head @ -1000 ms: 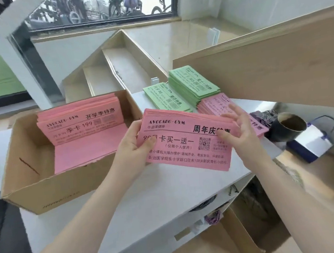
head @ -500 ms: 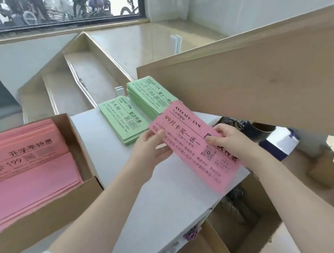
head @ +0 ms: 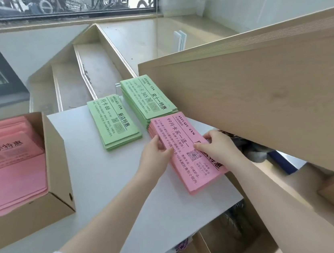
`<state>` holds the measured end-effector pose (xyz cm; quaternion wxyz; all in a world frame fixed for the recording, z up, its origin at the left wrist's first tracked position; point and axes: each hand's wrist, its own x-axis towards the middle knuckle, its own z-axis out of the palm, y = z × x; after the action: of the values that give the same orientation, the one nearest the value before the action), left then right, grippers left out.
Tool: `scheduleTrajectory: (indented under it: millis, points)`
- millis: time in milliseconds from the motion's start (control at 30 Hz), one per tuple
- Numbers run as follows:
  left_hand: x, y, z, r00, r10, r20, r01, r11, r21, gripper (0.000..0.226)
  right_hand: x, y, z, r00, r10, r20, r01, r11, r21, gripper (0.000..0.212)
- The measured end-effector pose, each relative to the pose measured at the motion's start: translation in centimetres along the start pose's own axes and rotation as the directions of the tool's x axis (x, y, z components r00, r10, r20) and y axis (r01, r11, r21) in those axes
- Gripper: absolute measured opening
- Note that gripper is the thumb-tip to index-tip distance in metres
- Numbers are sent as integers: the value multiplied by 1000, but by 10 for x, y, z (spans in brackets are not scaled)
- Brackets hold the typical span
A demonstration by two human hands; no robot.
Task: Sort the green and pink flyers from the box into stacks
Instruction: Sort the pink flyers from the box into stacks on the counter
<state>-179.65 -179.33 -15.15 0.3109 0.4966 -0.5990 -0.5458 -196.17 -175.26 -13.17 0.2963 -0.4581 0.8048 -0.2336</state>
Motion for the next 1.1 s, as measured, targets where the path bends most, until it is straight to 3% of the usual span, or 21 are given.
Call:
scheduleTrajectory:
  millis: [100, 167, 233, 300, 367, 600, 667, 733, 800, 900, 1100]
  points:
    - [0, -10, 7, 999, -36, -38, 36, 999, -3, 34, 4, 3, 1, 997, -67, -23, 65, 994, -91, 34]
    - [-4, -18, 18, 992, -127, 4, 126, 980, -153, 59, 6, 6, 0, 997, -75, -5, 74, 992, -99, 39]
    - [-9, -25, 32, 977, -203, 67, 213, 903, -372, 76, 7, 7, -1, 993, 8, 115, -24, 991, 132, 33]
    - [-13, -26, 47, 976, -203, 80, 214, 819, -532, 70, 9, 6, -2, 964, 72, 257, -166, 915, 367, 27]
    - [-14, -25, 56, 979, -189, 70, 192, 768, -611, 68, 11, 7, -4, 944, 92, 318, -227, 879, 419, 28]
    - [-13, -26, 57, 976, -203, 75, 209, 791, -575, 81, 13, 11, -10, 921, 41, 388, -218, 879, 423, 31]
    - [-17, -20, 52, 978, -193, 86, 207, 794, -572, 77, 8, 8, -11, 943, 10, 332, -128, 932, 338, 24]
    - [-23, -15, 41, 983, -166, 78, 182, 830, -527, 74, -3, 0, -12, 974, -73, 213, 57, 995, 83, 13]
    - [-29, -11, 24, 992, -119, 50, 128, 890, -437, 70, -19, -12, -8, 975, -217, 51, 222, 969, -109, 26]
    - [-39, -5, -12, 999, -25, -37, 10, 935, -356, 61, -38, -37, 4, 898, -436, -63, 436, 900, -5, 48]
    - [-82, 20, -107, 950, 227, -213, -281, 920, -274, 35, -47, -123, 53, 775, -622, 114, 586, 775, 237, 21]
